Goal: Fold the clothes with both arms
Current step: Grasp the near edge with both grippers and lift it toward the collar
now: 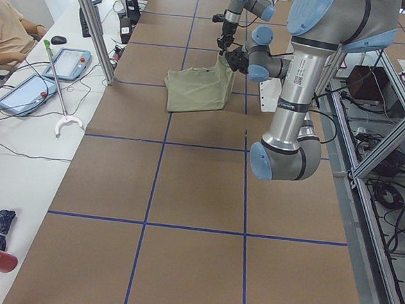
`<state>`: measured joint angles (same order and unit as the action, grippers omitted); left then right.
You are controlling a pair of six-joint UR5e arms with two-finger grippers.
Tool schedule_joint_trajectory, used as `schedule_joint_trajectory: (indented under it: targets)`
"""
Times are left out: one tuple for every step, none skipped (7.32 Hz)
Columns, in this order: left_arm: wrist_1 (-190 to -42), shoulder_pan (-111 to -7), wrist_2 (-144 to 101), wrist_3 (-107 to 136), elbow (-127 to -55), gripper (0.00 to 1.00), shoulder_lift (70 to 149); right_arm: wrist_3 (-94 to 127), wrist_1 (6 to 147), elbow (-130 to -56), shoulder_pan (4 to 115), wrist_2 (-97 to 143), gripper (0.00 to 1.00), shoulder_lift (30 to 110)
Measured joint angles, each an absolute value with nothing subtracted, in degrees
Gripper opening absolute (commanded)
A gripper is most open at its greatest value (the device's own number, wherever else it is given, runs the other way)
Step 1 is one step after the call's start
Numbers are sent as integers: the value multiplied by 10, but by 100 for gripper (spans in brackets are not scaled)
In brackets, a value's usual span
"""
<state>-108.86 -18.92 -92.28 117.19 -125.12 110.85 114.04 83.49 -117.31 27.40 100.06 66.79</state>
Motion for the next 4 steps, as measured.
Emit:
schedule_joint_trajectory:
  targets:
    - [-1092, -219, -923, 1142, -1220, 0, 1120, 1126, 835, -1134, 296, 1002, 0, 640]
    - [-1097, -246, -923, 1115, -1184, 0, 1133, 1108, 833, -1095, 314, 1004, 0, 619]
    - [-1110, -270, -922, 1092, -1138, 0, 1152, 1097, 823, -1051, 327, 1007, 0, 594]
    - [-1134, -290, -922, 1075, -1090, 0, 1170, 1091, 801, -1004, 338, 1010, 0, 571]
